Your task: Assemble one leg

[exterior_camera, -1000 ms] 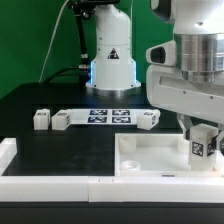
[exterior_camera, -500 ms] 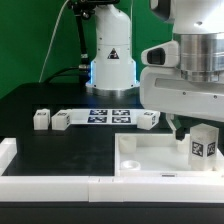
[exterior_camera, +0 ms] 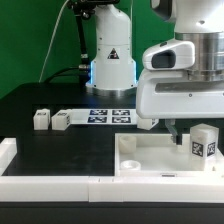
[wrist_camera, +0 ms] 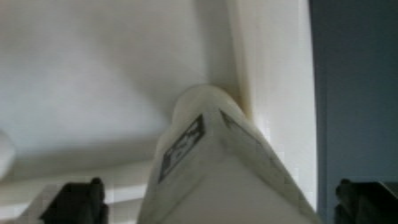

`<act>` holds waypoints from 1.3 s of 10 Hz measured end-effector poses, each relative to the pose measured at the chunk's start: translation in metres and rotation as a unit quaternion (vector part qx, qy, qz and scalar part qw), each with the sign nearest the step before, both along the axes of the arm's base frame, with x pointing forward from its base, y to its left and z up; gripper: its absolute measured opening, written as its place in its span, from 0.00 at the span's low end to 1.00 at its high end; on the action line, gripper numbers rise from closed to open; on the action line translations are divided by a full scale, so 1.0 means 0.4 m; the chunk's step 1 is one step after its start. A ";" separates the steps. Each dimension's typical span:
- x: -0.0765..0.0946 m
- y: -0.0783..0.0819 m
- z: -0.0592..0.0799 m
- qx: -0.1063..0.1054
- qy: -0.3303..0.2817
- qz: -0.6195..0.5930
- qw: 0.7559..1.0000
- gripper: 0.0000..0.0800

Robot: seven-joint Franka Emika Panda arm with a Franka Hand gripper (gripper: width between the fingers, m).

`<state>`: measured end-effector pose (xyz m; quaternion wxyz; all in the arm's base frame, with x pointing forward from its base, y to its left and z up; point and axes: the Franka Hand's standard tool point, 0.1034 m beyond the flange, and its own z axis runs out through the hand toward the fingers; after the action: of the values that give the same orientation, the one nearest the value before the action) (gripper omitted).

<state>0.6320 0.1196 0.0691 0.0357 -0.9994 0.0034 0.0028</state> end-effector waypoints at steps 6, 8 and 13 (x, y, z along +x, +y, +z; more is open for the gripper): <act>0.002 -0.010 -0.001 -0.010 -0.017 0.252 0.968 0.81; 0.002 -0.010 -0.001 -0.010 -0.017 0.250 0.968 0.48; 0.001 -0.006 -0.001 -0.007 -0.010 0.129 0.992 0.36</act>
Offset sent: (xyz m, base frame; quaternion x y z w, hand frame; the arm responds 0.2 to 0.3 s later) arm 0.0001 0.0013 0.0008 -0.0144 0.0070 -0.1907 0.9815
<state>0.6324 0.1171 0.0688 0.0282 -0.9917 -0.1255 -0.0026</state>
